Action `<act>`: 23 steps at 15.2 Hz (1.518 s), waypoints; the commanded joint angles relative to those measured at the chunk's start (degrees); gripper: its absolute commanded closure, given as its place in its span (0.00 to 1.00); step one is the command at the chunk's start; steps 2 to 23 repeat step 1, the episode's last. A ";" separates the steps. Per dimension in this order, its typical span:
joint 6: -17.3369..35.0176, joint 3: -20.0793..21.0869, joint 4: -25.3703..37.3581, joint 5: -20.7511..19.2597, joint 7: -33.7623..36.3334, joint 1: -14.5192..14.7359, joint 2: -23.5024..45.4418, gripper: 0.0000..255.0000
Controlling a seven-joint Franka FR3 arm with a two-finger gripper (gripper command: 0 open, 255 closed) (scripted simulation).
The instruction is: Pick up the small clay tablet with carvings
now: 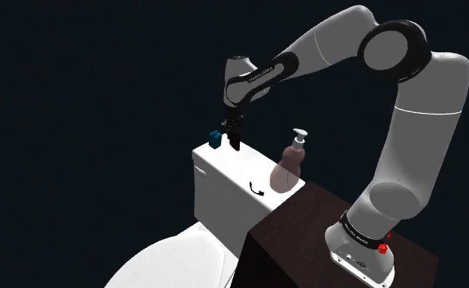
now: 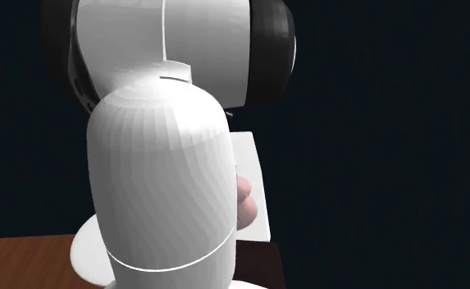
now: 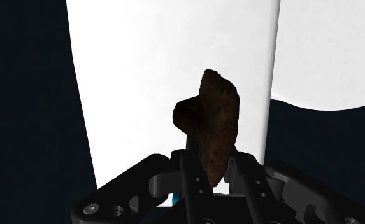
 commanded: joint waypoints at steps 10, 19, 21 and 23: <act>-0.40 0.00 0.12 0.06 -0.11 -0.05 -0.26 1.00; -0.40 0.00 0.12 0.06 -0.11 -0.05 -0.26 1.00; -0.40 0.00 0.12 0.06 -0.11 -0.05 -0.26 1.00; -0.40 0.00 0.12 0.06 -0.11 -0.05 -0.26 1.00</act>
